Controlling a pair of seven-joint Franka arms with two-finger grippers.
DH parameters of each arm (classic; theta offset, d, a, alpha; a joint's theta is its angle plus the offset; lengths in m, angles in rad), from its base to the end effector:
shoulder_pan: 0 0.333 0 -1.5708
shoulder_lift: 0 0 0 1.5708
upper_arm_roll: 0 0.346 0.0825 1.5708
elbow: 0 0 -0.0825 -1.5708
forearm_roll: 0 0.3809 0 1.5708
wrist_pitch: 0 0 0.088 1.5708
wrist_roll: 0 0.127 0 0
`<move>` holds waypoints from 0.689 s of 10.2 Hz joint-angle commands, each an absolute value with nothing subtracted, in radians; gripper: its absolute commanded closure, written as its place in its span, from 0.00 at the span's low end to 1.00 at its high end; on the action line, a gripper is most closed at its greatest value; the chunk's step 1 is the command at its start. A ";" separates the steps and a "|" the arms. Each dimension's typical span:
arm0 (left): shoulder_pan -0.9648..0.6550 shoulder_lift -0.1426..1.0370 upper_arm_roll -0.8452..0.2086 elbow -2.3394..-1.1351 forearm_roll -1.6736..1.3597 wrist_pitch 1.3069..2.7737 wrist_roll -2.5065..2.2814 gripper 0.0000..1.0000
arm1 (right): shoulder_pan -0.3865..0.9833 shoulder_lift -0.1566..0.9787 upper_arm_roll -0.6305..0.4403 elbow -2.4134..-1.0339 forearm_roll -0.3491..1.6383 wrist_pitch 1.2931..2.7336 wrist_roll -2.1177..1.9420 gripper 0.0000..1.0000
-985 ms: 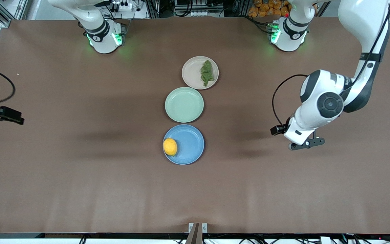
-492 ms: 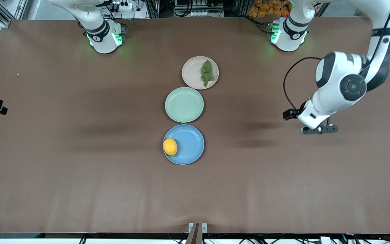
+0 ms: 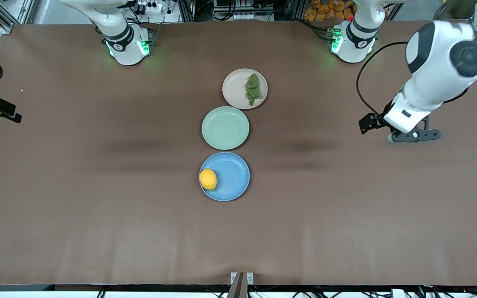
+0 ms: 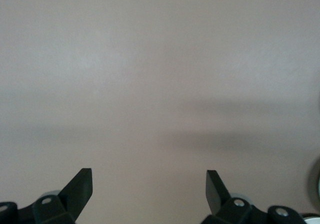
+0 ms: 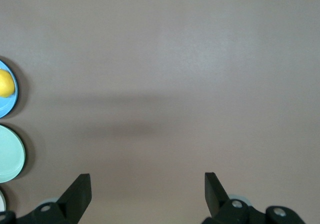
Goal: Place lemon and lettuce in plates
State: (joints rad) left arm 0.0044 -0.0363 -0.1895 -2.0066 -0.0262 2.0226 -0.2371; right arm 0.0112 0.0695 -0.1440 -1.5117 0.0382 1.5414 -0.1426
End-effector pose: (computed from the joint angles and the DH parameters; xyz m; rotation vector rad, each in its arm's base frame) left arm 0.5376 -0.1037 0.4870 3.1117 0.0977 0.0731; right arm 0.5668 -0.0676 0.6210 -3.1077 -0.0160 0.0541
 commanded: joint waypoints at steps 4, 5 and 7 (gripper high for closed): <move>-0.002 -0.055 -0.178 -1.805 -0.018 1.861 -0.161 0.00 | -0.003 0.008 -0.098 -1.545 0.031 1.505 -0.141 0.00; -0.003 -0.054 -0.178 -1.768 -0.020 1.814 -0.149 0.00 | 0.000 0.011 -0.098 -1.536 0.032 1.509 -0.141 0.00; -0.003 -0.054 -0.178 -1.689 -0.012 1.705 -0.112 0.00 | 0.018 0.015 -0.103 -1.528 0.023 1.503 -0.143 0.00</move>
State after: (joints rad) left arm 0.0025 -0.0565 -0.1850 -1.7501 -0.0247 1.7831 -0.1619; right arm 0.0128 0.0324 -0.1095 -1.5149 0.0381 1.5090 -0.1426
